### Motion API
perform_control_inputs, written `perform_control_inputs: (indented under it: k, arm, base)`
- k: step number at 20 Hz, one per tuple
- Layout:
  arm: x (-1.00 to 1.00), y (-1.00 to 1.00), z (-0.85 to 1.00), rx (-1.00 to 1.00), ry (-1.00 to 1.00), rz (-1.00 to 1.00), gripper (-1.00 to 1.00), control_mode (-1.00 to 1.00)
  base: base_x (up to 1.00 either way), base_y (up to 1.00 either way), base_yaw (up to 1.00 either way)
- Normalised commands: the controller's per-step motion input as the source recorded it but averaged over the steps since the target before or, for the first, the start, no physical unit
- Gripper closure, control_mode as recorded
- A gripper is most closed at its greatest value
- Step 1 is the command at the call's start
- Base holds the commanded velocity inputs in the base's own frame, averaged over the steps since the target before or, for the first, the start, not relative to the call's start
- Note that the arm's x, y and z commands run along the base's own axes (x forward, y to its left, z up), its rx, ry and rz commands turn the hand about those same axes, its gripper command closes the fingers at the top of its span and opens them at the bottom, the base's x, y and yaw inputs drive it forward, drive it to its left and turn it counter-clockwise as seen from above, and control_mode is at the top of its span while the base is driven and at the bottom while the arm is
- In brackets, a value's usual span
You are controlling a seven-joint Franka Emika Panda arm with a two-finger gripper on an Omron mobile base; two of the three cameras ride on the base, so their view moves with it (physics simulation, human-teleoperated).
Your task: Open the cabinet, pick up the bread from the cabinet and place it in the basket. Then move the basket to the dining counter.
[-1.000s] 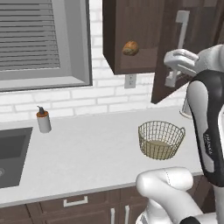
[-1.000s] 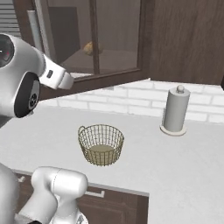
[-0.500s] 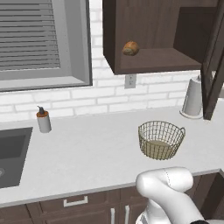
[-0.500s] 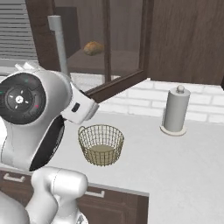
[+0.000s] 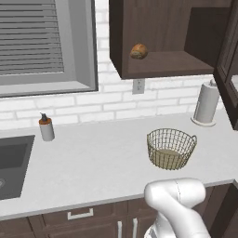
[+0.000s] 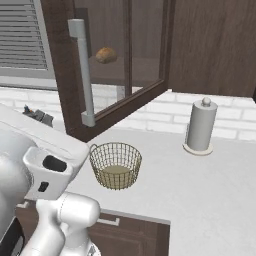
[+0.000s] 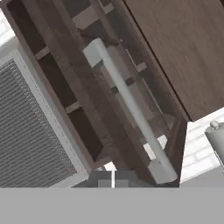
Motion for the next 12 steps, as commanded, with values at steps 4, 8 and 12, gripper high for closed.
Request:
perform_control_inputs:
  k: [4, 8, 12]
  arm:
    - [-0.24, 1.0, 0.0, -0.06, -0.29, -0.21, 1.0, -1.0]
    - [0.05, 1.0, 0.0, -0.21, -0.3, -0.27, 1.0, -1.0]
    - [0.72, 1.0, -0.01, -0.27, -0.1, -0.4, 1.0, -1.0]
  base:
    - [0.0, 0.0, 0.0]
    - [0.0, 0.0, 0.0]
    - [0.0, 0.0, 0.0]
